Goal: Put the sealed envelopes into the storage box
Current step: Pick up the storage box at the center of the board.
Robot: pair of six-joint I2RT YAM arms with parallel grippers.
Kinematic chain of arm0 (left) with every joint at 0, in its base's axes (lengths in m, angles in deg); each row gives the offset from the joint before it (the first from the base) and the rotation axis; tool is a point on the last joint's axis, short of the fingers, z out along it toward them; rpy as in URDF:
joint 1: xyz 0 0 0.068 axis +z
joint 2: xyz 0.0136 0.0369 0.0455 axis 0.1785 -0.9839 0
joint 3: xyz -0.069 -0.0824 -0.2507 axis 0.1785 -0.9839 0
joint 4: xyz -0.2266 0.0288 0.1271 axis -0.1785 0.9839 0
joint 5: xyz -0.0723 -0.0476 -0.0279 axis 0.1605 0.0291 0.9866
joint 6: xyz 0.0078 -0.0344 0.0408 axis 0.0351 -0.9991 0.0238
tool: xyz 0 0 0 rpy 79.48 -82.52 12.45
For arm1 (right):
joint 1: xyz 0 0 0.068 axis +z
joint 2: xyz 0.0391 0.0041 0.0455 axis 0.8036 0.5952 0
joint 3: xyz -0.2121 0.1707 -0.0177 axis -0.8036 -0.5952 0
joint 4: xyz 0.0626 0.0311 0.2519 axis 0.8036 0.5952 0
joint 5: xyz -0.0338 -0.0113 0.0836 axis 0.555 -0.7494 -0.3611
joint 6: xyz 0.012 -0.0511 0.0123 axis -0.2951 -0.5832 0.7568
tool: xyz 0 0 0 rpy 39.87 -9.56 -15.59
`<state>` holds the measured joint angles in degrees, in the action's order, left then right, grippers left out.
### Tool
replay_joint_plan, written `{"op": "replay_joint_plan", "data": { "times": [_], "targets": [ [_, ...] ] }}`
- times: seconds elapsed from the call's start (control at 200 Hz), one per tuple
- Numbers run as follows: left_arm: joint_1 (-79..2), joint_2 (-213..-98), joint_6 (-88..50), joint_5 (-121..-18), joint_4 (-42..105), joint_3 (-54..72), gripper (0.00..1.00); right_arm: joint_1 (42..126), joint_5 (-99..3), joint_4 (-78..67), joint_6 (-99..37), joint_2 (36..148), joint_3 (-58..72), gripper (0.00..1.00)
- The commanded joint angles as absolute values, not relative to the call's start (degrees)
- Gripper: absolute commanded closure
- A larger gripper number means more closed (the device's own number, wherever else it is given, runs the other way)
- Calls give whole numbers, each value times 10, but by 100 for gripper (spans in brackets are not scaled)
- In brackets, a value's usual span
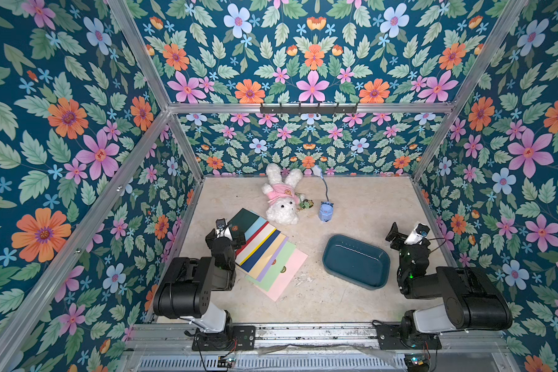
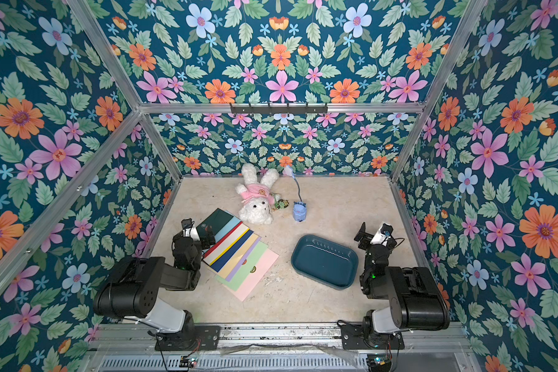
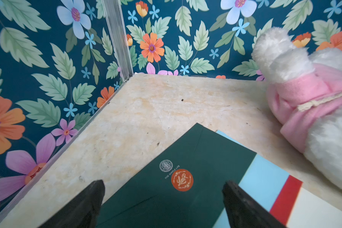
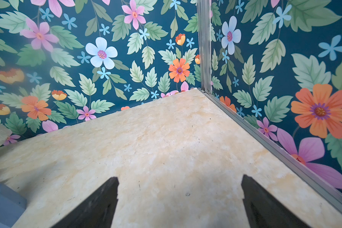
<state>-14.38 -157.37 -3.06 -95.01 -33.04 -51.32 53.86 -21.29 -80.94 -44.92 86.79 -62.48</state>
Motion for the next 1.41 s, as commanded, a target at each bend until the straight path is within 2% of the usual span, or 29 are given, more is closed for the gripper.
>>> {"op": "replay_joint_plan", "data": {
  "times": [0.0, 0.065, 0.15, 0.315, 0.415, 0.545, 0.66, 0.755, 0.88, 0.95, 1.19, 1.4],
  "targets": [
    [-163, -1494, -20, -1028, -296, -507, 0, 543, -171, -756, -440, 822, -609, 1],
    [-184, -1437, -69, -1071, -220, -485, 0, 543, -152, -591, -425, 747, -554, 1],
    [-188, -1387, -187, -1089, -89, -432, 0, 540, -80, -435, -288, 676, -481, 1],
    [-187, -1368, -311, -1081, 195, -287, 0, 534, -179, -242, -221, 596, -397, 1],
    [-186, -1364, -366, -1110, 346, -214, 0, 534, -232, -123, -204, 574, -365, 2],
    [-186, -1314, -347, -1016, 399, -186, 2, 534, -307, 24, -169, 573, -329, 15],
    [-186, -1290, -315, -935, 436, -174, 4, 535, -343, 121, -150, 595, -318, 20],
    [-186, -1294, -301, -884, 483, -161, 7, 544, -375, 150, -143, 612, -335, 23],
    [-186, -1296, -283, -833, 513, -161, 9, 593, -356, 181, -129, 644, -347, 28],
    [-186, -1295, -283, -827, 517, -166, 10, 617, -351, 179, -118, 658, -358, 33],
    [-187, -1298, -276, -808, 527, -162, 12, 637, -362, 185, -107, 683, -392, 36],
    [-189, -1300, -273, -802, 531, -160, 14, 643, -401, 176, -138, 706, -390, 64]
  ]
}}
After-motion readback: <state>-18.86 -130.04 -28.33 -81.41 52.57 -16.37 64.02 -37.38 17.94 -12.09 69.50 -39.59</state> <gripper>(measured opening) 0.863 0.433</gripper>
